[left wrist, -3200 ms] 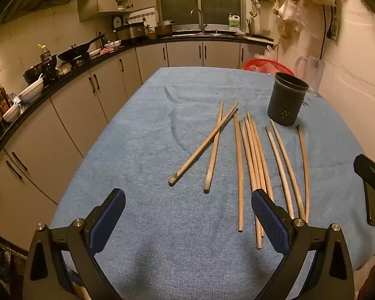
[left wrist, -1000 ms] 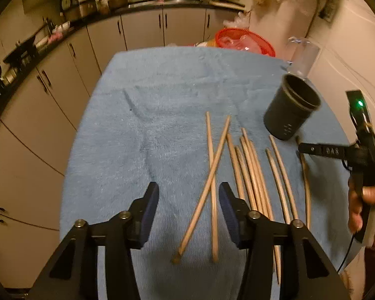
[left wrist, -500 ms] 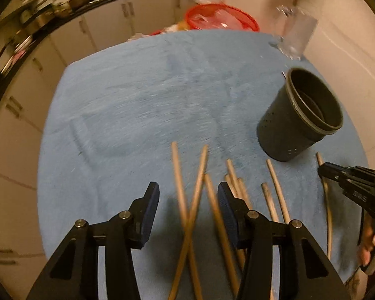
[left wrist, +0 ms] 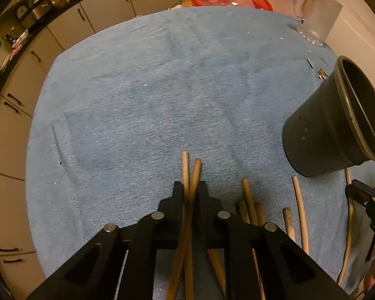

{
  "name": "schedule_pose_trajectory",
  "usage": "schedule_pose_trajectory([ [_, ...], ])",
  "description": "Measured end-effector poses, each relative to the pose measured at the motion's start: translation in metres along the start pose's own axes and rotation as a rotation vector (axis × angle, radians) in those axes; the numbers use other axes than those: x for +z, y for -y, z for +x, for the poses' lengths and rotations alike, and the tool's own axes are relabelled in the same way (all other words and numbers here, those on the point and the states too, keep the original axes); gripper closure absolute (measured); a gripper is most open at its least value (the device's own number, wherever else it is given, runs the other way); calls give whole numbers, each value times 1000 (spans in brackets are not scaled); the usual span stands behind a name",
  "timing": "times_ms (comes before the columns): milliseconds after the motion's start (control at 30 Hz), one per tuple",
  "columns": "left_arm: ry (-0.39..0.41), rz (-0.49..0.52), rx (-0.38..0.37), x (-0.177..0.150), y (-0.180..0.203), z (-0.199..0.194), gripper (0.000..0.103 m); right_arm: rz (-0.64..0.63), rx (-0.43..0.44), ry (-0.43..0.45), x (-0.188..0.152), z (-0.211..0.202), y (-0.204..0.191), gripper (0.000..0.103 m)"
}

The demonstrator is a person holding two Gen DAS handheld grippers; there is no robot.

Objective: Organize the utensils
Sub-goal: 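Close the right tool on one wooden chopstick and lift it, then close the left tool on one wooden chopstick and lift it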

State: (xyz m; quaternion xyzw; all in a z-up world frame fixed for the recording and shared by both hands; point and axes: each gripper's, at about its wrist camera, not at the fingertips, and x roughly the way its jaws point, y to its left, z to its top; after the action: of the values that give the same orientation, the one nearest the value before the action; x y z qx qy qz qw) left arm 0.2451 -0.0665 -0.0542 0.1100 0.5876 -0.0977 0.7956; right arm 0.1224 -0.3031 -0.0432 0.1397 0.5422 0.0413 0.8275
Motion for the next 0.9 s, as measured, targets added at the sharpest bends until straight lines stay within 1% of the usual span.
schedule_pose_trajectory([
  [67, -12, -20, -10, -4, -4, -4, 93, 7, 8, 1, 6, 9, 2, 92],
  [167, -13, -44, -76, -13, -14, -14, 94, 3, 3, 1, 4, 9, 1, 92],
  [200, -6, -52, -81, -16, -18, -18, 94, -1, 0, 3, 4, 9, 0, 92],
  [333, 3, -90, -90, -26, -40, -24, 94, 1, 2, 5, 4, 11, -1, 92],
  [433, 1, -111, -64, -31, -53, -22, 94, 2, 0, 7, 4, 13, 0, 92],
  [500, -10, -126, -85, -34, -59, -15, 94, 3, 3, 8, 5, 13, 0, 92],
  [567, -10, -131, -85, -35, -61, -15, 94, 6, 1, 3, 6, 14, 1, 92],
  [633, -3, -125, -98, -40, -64, -20, 90, 0, -12, -6, 6, 15, 0, 92],
  [667, 9, -120, -119, -41, -63, -25, 86, 1, -14, -10, 7, 15, 0, 92],
  [733, 35, -105, -122, -42, -63, -31, 67, -5, -22, -19, 10, 17, -2, 92],
  [833, 39, -85, -108, -38, -58, -34, 66, -8, -30, -21, 13, 17, -6, 92],
  [900, 28, -77, -92, -31, -49, -24, 66, -12, -33, -17, 13, 17, -8, 92],
])
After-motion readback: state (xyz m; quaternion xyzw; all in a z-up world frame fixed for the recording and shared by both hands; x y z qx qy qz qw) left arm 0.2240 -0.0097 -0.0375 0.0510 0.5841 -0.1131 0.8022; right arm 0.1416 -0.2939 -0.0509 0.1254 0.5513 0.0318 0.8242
